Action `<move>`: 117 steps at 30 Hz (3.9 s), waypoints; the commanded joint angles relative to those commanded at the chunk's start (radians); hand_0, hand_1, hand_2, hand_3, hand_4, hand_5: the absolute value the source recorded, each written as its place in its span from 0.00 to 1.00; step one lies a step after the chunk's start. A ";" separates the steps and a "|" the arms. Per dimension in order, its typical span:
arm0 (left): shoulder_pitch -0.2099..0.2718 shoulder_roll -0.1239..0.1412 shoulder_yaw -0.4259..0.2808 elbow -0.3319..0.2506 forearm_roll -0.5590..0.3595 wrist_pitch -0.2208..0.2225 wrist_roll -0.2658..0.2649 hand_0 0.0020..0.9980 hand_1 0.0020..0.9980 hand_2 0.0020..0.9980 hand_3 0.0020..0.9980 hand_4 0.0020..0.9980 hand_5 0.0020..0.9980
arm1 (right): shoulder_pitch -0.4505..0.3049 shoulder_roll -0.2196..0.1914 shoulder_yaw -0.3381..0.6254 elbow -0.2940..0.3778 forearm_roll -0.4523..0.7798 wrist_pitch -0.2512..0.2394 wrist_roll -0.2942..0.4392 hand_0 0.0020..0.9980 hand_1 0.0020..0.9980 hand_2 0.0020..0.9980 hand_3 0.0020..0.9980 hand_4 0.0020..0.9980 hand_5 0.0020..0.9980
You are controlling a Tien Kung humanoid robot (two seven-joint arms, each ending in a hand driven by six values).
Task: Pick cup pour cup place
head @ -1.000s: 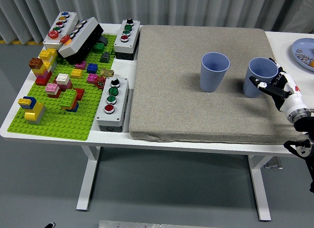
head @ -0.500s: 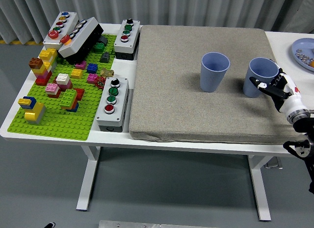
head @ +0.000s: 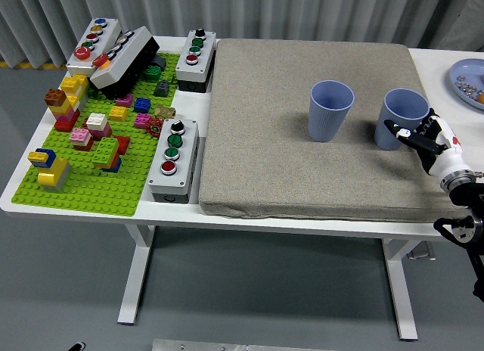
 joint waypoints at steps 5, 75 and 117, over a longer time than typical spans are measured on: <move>0.003 0.000 0.001 0.000 -0.001 0.000 0.000 0.81 0.76 0.81 0.75 0.53 1.00 | -0.001 0.001 0.001 0.001 0.011 -0.002 -0.001 0.90 0.82 0.77 0.82 0.83 0.24; 0.003 0.008 -0.004 0.000 -0.006 0.002 -0.001 0.81 0.76 0.81 0.75 0.53 1.00 | 0.091 -0.051 -0.081 0.225 -0.719 -0.206 -0.068 0.76 0.61 0.49 0.56 0.70 0.11; -0.006 0.015 0.000 0.000 -0.012 0.003 0.001 0.81 0.76 0.81 0.75 0.53 1.00 | 0.167 -0.046 -0.205 0.210 -1.039 -0.304 -0.151 0.77 0.62 0.49 0.56 0.70 0.10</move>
